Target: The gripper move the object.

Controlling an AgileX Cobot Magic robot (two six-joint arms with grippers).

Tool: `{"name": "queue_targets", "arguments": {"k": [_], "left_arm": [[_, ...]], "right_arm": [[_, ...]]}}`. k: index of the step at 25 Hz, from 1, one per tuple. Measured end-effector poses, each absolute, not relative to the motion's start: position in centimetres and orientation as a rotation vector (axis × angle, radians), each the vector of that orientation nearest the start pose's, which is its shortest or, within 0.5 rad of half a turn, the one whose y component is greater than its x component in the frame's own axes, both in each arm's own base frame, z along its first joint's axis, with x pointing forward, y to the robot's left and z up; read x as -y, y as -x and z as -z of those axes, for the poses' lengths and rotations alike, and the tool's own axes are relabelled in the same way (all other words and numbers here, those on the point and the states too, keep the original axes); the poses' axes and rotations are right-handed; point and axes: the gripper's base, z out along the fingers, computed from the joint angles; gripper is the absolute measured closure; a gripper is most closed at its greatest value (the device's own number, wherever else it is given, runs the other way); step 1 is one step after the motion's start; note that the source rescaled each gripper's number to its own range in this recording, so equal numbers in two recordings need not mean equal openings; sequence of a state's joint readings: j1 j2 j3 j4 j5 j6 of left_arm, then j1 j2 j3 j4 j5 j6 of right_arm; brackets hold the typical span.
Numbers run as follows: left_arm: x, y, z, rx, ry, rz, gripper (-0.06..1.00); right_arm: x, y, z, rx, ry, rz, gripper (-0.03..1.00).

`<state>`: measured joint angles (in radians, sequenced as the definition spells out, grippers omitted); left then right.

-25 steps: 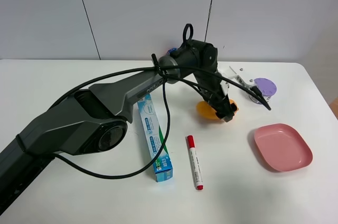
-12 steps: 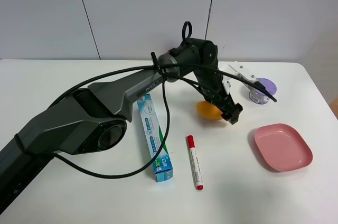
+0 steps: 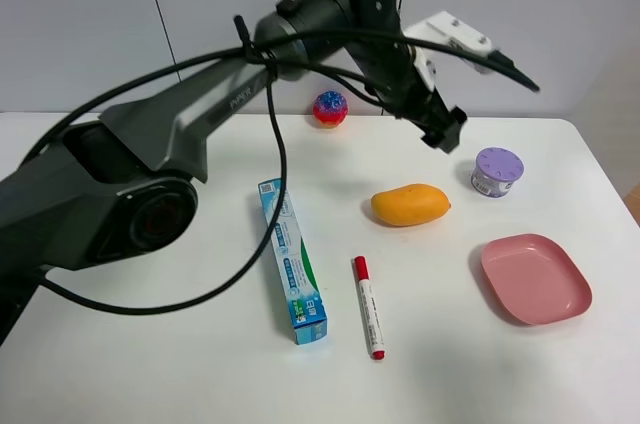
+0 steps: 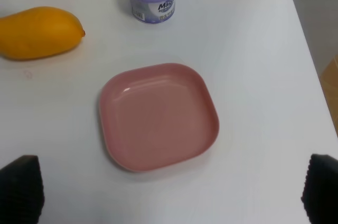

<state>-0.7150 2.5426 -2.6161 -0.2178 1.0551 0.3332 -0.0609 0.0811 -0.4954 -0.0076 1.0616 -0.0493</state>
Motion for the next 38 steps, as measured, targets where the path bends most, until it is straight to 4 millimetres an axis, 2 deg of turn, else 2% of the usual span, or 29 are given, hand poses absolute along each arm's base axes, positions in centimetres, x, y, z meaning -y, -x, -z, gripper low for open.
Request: {"name": "queue_targets", "arguments": {"k": [6, 10, 14, 19, 25, 28, 33, 38], "left_arm": [[28.7, -45.7, -30.1, -2.181, -0.929, 0.250, -0.05], [22.7, -47.4, -33.3, -2.192, -0.782, 0.182, -0.05], [18.1, -48.6, -34.6, -2.213, -0.680, 0.139, -0.05], [14.0, -49.4, -34.1, -2.312, -0.614, 0.100, -0.05], [9.4, -50.1, -34.3, -2.358, -0.489, 0.111, -0.06], [7.7, -49.6, -36.0, -2.336, -0.434, 0.080, -0.06], [7.2, -48.5, -38.3, -2.299, -0.397, 0.053, -0.06], [7.5, -48.4, -38.4, -2.295, -0.404, 0.053, -0.06]], "right_arm": [[0.1, -0.8, -27.6, -2.132, -0.012, 0.074, -0.03], [0.1, -0.8, -27.6, -2.132, -0.012, 0.074, -0.03], [0.1, -0.8, -27.6, -2.132, -0.012, 0.074, -0.03], [0.1, -0.8, -27.6, -2.132, -0.012, 0.074, -0.03], [0.1, -0.8, -27.6, -2.132, -0.012, 0.074, -0.03], [0.1, -0.8, -27.6, -2.132, -0.012, 0.074, -0.03], [0.1, -0.8, -27.6, -2.132, -0.012, 0.074, -0.03], [0.1, -0.8, -27.6, -2.132, -0.012, 0.074, -0.03]]}}
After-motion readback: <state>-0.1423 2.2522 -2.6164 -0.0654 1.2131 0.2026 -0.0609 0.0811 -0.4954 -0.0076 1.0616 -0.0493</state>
